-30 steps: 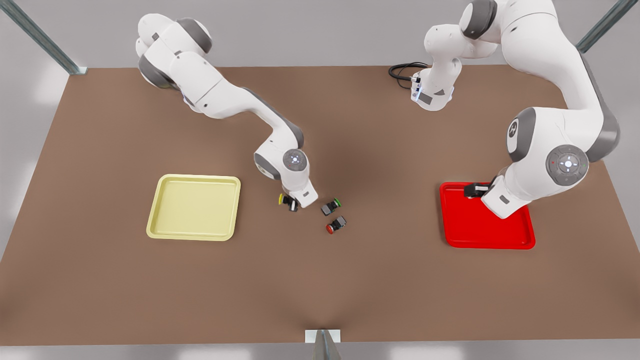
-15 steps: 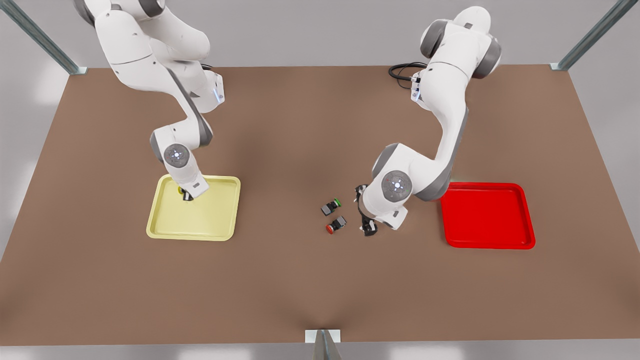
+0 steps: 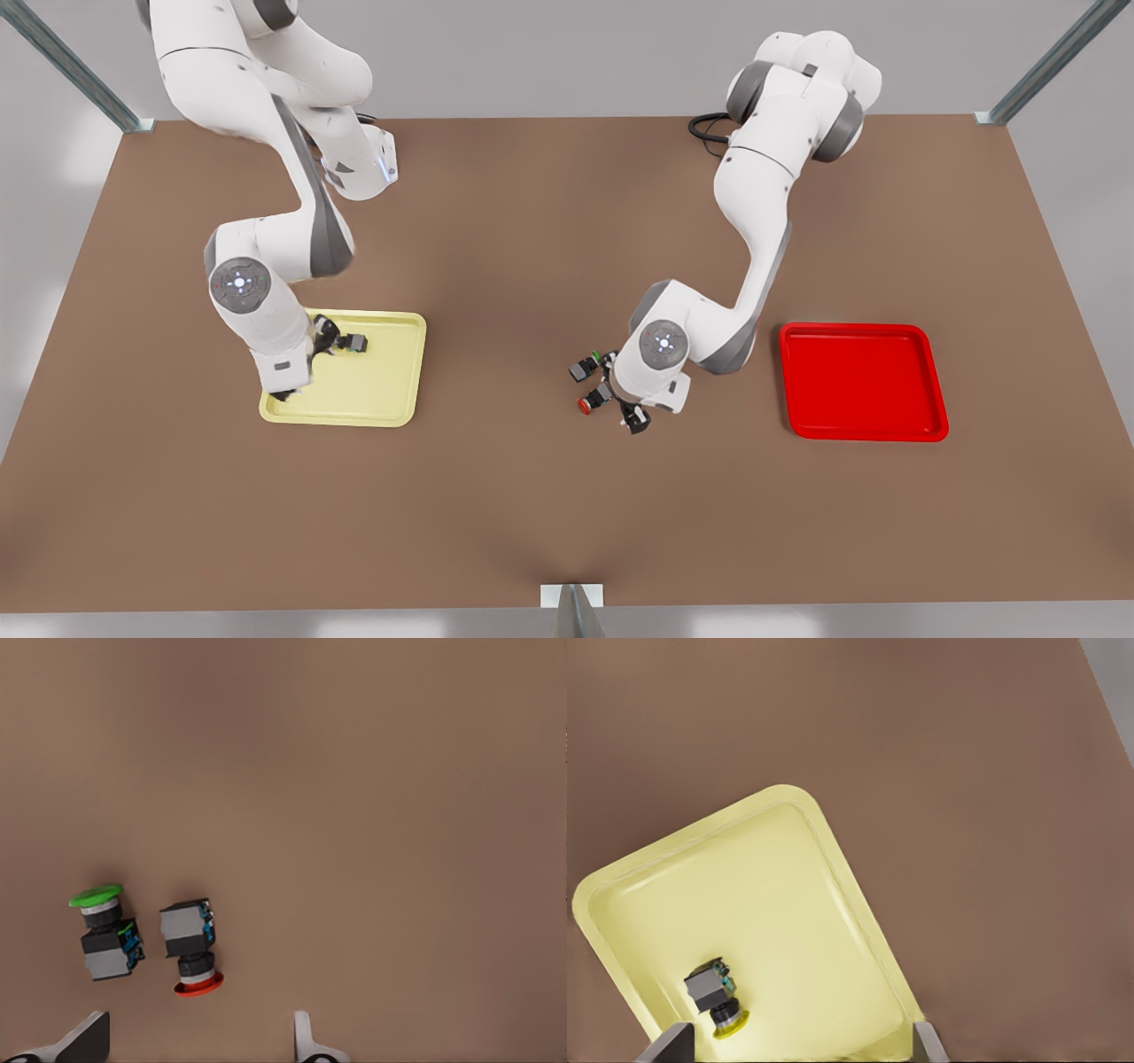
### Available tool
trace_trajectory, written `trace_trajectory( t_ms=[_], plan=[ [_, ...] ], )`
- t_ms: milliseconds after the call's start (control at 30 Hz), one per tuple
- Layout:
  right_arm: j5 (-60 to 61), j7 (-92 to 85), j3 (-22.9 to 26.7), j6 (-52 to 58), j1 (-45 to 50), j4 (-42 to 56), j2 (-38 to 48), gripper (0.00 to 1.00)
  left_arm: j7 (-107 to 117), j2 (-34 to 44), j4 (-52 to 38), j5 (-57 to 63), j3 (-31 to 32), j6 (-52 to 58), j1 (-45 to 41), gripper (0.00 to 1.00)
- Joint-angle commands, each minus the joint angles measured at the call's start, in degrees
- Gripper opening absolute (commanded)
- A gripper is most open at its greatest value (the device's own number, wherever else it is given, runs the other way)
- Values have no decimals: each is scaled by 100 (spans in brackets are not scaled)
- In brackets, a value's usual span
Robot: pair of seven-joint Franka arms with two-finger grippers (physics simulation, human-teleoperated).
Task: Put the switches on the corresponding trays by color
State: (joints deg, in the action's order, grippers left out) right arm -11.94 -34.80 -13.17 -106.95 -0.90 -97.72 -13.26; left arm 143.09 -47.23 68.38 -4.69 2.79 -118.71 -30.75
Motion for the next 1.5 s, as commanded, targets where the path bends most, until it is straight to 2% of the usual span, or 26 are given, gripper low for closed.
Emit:
trace_trajectory(
  t_ms=[0,67,100,167,200,233,300,667,800,867,1033,1467],
  plan=[
    [8,235,-1,288,-7,226,-18,100,0,-5,0,21,2,-56,-1,100],
    [-1,2763,51,1280,-60,1219,52,100,0,-84,0,56,2,-135,-54,100],
    [-36,3242,69,1546,-112,1527,52,100,0,-111,0,56,2,-144,-62,100],
    [86,3023,279,1572,-411,2222,87,100,0,-137,8,65,2,-135,-62,100],
    [657,2742,1122,1783,-341,2108,351,100,0,-137,8,74,2,-135,-62,100],
    [729,2460,1264,1853,-359,2143,377,100,0,-146,17,74,2,-135,-80,100],
    [702,2451,1247,2126,-341,2152,377,100,0,-251,43,126,-6,-214,-133,100],
    [895,2486,1256,2073,-368,2214,254,100,-79,-524,140,381,-85,-487,-238,100],
    [869,2478,1256,2065,-350,2231,254,100,-123,-296,852,531,-138,-1058,-238,100],
    [878,2478,1247,2065,-341,2231,245,100,-141,74,1599,531,-165,-1752,-229,100],
    [878,2478,1247,2065,-350,2231,245,100,79,39,1599,153,-165,-1770,-229,100],
    [878,2486,1247,2065,-350,2231,237,100,281,-102,1608,135,-156,-1893,-291,100]
  ],
)
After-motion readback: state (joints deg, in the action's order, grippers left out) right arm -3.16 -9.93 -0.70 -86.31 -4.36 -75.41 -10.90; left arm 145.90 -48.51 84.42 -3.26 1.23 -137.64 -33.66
